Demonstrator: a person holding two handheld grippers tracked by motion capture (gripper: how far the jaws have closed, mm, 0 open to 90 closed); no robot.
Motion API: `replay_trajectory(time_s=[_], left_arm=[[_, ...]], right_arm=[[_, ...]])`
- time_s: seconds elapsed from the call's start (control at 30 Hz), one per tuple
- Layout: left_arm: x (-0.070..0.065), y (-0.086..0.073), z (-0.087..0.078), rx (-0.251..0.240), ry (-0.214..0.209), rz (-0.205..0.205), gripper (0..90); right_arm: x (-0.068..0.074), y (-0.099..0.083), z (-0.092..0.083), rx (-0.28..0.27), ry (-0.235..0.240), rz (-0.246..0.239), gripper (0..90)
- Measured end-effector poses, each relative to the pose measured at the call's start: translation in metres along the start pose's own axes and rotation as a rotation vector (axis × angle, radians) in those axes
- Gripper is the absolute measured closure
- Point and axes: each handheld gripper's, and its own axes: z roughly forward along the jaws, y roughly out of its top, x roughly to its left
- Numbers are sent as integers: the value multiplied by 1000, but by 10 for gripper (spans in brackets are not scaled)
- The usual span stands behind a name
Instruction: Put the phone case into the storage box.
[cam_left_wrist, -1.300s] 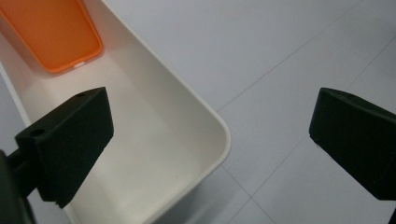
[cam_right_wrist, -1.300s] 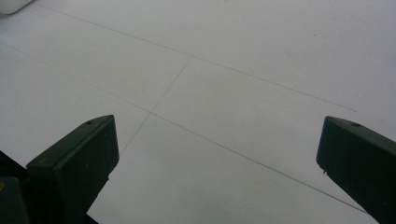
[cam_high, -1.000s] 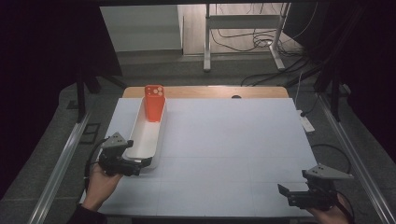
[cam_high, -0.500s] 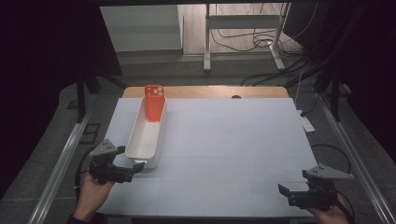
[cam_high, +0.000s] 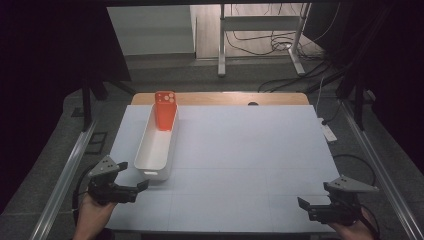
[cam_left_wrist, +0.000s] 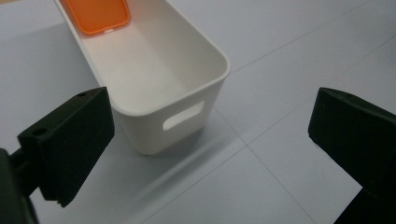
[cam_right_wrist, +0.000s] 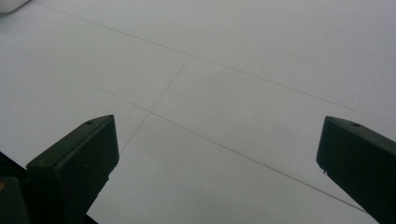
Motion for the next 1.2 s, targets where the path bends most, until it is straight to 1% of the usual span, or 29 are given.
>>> replay_trajectory(time_s=[0.17, 0.43, 0.63, 0.9, 1.07, 1.1, 1.2], left_arm=[[1, -6, -5, -5, 2, -16, 13], [2, -16, -13, -9, 17, -34, 13], [3, -23, -19, -18, 24, -41, 11], [1, -32, -24, -1, 55, -32, 1], [1, -36, -25, 9, 72, -37, 1], [1, -38, -26, 12, 81, -34, 1], [1, -40, -27, 16, 86, -31, 0]], right_arm=[[0, 0, 0, 2, 0, 0, 0], [0, 0, 0, 2, 0, 1, 0], [0, 0, 0, 3, 0, 2, 0], [0, 0, 0, 5, 0, 4, 0], [0, 0, 0, 5, 1, 5, 0], [0, 0, 0, 5, 0, 4, 0], [0, 0, 0, 7, 0, 5, 0]])
